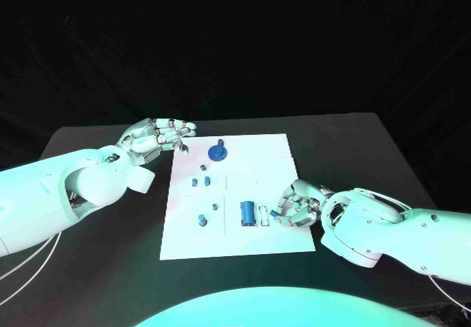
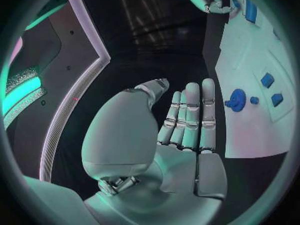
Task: Assemble the parts on the task board
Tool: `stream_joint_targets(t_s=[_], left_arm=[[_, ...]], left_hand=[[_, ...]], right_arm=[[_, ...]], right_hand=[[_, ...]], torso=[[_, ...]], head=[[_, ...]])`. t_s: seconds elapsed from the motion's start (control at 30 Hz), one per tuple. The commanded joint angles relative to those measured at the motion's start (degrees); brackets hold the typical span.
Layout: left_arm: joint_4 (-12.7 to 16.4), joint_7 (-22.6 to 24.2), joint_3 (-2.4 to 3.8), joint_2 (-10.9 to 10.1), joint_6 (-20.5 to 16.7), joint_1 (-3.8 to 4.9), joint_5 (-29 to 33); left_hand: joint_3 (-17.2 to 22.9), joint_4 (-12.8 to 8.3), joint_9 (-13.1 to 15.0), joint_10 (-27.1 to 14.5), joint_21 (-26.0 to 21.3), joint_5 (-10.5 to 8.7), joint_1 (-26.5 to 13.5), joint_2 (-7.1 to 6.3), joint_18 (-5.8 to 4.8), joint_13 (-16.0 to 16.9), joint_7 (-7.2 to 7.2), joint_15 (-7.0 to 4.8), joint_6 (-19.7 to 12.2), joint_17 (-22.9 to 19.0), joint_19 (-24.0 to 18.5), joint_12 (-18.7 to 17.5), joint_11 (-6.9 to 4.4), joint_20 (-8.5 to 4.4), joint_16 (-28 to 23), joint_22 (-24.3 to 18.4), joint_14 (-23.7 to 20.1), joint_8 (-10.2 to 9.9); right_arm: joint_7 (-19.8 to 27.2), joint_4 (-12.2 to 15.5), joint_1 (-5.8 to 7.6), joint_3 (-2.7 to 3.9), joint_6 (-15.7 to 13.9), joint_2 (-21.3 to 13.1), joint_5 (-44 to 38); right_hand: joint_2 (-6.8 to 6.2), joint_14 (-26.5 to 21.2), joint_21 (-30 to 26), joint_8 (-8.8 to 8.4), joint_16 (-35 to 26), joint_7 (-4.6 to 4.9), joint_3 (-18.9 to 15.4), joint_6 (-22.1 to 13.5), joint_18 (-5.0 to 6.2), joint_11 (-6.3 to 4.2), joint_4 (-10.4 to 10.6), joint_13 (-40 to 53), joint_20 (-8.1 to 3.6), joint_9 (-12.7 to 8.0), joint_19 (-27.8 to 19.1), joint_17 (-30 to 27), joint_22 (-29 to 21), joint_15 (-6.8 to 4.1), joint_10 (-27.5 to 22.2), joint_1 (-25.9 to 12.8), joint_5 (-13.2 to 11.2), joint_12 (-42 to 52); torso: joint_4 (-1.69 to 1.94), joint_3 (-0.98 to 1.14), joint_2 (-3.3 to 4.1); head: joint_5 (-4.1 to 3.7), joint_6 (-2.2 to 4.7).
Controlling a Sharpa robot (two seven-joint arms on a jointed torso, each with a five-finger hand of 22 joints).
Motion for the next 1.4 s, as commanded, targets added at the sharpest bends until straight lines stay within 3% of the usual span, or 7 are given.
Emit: stream_joint_targets(t_s=[0.03,0.17,0.37,0.43,0.47,1.17,1.4], left_arm=[[0.11,0.17,0.04,0.18,0.93,0.01,0.51],[0.1,0.18,0.04,0.24,0.96,0.01,0.22],[0.03,0.17,0.04,0.25,1.0,0.01,0.02],[0.0,0.16,0.04,0.26,1.01,0.01,0.0],[-0.01,0.15,0.04,0.27,1.03,0.01,-0.01],[-0.16,-0.03,0.04,0.49,1.31,0.0,-0.1],[-0.19,-0.09,0.04,0.47,1.3,0.0,-0.12]], left_hand=[[0.01,0.39,-0.07,0.26,-0.04,0.14,-0.3,0.14,0.76,-0.09,-0.09,0.16,-0.31,-0.06,0.06,-0.33,0.14,0.11,0.32,0.01,0.1,0.2],[0.03,0.5,-0.07,0.28,-0.06,0.16,-0.35,0.29,0.77,-0.12,-0.09,0.17,-0.29,-0.06,0.07,-0.3,0.15,0.12,0.33,0.0,0.1,0.25],[0.03,0.5,-0.07,0.28,-0.06,0.16,-0.35,0.29,0.77,-0.12,-0.09,0.17,-0.29,-0.06,0.07,-0.3,0.15,0.12,0.33,0.0,0.1,0.25],[0.03,0.5,-0.07,0.28,-0.06,0.16,-0.35,0.29,0.77,-0.12,-0.09,0.17,-0.29,-0.06,0.07,-0.3,0.15,0.12,0.33,0.0,0.1,0.25],[0.03,0.5,-0.07,0.28,-0.06,0.16,-0.35,0.29,0.77,-0.12,-0.09,0.17,-0.29,-0.06,0.07,-0.3,0.15,0.12,0.33,0.0,0.1,0.25],[0.02,0.54,-0.08,0.28,-0.07,0.16,-0.37,0.32,0.77,-0.14,-0.09,0.17,-0.29,-0.06,0.07,-0.29,0.15,0.13,0.34,0.0,0.1,0.28],[0.02,0.54,-0.08,0.28,-0.07,0.16,-0.37,0.32,0.77,-0.14,-0.09,0.17,-0.29,-0.06,0.07,-0.29,0.15,0.13,0.34,0.0,0.1,0.28]], right_arm=[[0.21,-0.23,-0.1,0.0,-1.51,0.85,5.13],[0.57,-0.54,-0.17,0.0,-1.81,1.74,6.16],[1.14,-0.99,-0.28,0.0,-2.62,2.57,6.9],[1.26,-1.11,-0.3,0.0,-2.71,2.82,7.06],[1.31,-1.21,-0.3,0.0,-2.71,2.99,7.14],[0.86,-3.99,-0.99,0.01,0.51,5.01,3.81],[0.89,-4.2,-1.05,0.01,0.91,4.98,2.93]], right_hand=[[0.29,4.94,0.16,0.35,0.18,0.0,0.36,-0.41,-0.11,-0.29,0.01,13.48,-0.16,0.31,5.61,10.44,14.69,-0.26,4.56,-1.41,-1.16,-0.09],[1.52,4.99,0.4,0.47,0.25,0.09,0.44,-0.58,-0.15,-0.2,0.15,13.51,-0.08,0.6,5.68,10.63,14.75,-0.18,4.62,-6.12,-2.36,-0.02],[2.41,5.06,0.67,0.59,0.38,0.1,0.66,-0.57,-0.21,-0.17,0.2,13.62,-0.06,0.81,5.75,10.99,14.82,-0.15,4.72,-9.14,-3.05,0.18],[2.35,5.07,0.66,0.71,0.4,0.04,0.61,-0.56,-0.2,-0.2,0.05,13.61,-0.09,0.97,5.75,11.04,14.82,-0.19,4.72,-9.91,-1.65,0.16],[2.05,5.07,0.7,0.88,0.41,0.05,0.26,-0.56,-0.21,-0.27,-0.06,13.63,-0.14,1.19,5.76,11.06,14.83,-0.22,4.74,-10.5,1.38,0.18],[1.81,5.04,-0.01,0.92,0.36,0.05,-0.26,-0.73,-0.07,-0.22,-0.15,13.53,-0.14,1.33,5.57,10.93,14.65,-0.21,4.65,-10.9,1.66,0.0],[1.18,5.03,-0.1,0.99,0.33,0.17,-1.47,-0.88,-0.06,-0.13,0.01,13.54,-0.09,1.53,5.54,10.89,14.62,-0.14,4.65,-11.83,0.02,0.0]], torso=[[-0.04,0.03,-0.05],[0.07,0.02,-0.09],[0.07,0.08,-0.07],[0.04,0.07,-0.07],[0.05,0.06,-0.06],[-0.02,0.08,-0.1],[-0.06,0.08,-0.08]], head=[[0.02,-0.13],[-0.02,-0.19],[0.13,-0.22],[0.11,-0.22],[0.1,-0.21],[0.41,-0.33],[0.44,-0.36]])
